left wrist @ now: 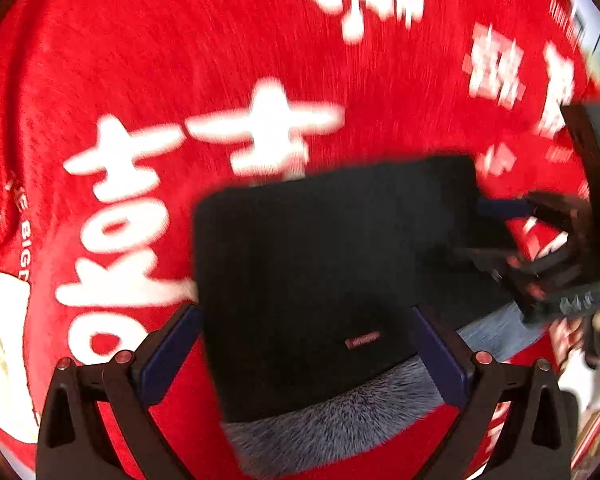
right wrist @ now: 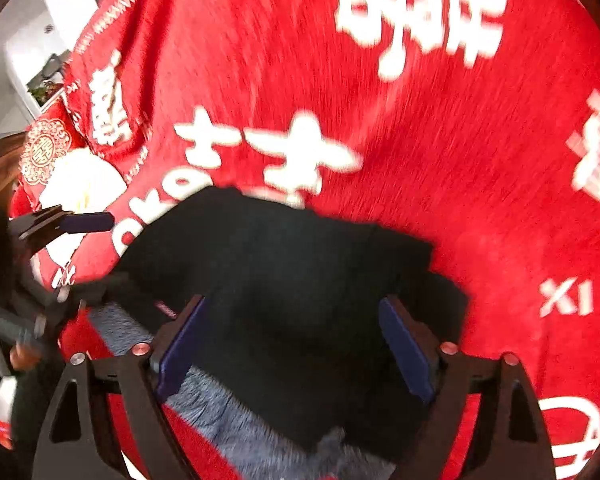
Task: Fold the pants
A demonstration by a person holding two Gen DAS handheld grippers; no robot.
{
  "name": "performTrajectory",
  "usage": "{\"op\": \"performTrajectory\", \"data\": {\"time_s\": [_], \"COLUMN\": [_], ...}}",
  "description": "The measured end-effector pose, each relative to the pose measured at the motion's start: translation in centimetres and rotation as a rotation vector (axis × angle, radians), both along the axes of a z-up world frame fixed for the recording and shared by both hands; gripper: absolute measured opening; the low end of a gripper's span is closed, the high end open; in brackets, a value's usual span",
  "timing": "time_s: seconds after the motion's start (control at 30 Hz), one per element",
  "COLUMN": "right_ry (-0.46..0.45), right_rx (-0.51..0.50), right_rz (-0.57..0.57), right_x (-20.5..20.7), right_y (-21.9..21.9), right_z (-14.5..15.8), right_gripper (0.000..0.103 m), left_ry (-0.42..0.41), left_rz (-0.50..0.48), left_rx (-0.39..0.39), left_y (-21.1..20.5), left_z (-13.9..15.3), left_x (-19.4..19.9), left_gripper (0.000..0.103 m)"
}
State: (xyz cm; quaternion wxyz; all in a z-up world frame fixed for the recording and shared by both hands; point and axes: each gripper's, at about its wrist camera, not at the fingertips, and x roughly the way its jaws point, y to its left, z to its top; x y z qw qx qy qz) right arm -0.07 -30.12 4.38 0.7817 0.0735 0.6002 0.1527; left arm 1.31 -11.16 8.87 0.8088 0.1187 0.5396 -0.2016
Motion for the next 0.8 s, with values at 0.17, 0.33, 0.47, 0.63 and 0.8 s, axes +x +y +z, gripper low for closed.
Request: {"op": "performTrajectory", "data": {"time_s": [0.17,0.33,0.47,0.63,0.8], "right_ry": [-0.003,-0.105,-0.116,-0.094,-0.06], "right_rx": [-0.013,-0.222,-0.292,-0.366,-0.353], "right_rz": [-0.118,-0.273,-0.29,-0.274,-0.279], "right_x": [-1.4,-5.3,-6.1,-7.4,-9.0], "right_y": [-1.2,-1.9,-0.6,0.4,0.9], "right_z": [1.0,6.4,7.9,8.2,7.7], "right_gripper": [0.09,0.103,0.103,0.103,0.103], "left_ry": [-0.063,-0.135,-0.168,-0.155,-0.13], "left_rz": [0.004,0.053,0.056,0.073,0.133], "left_rx": [0.066,0.062,0.042,-0.029,0.014], "left_y": [-0.9,-0.9,-1.2,-0.7,0.3], "left_z": [-0.4,1.9,2.9,3.8,2.8], "left_x": [-1.2,-2.7,-4.1,-5.2,-6.0], "left_gripper": [0.103,0.103,0.103,0.103,0.103]}}
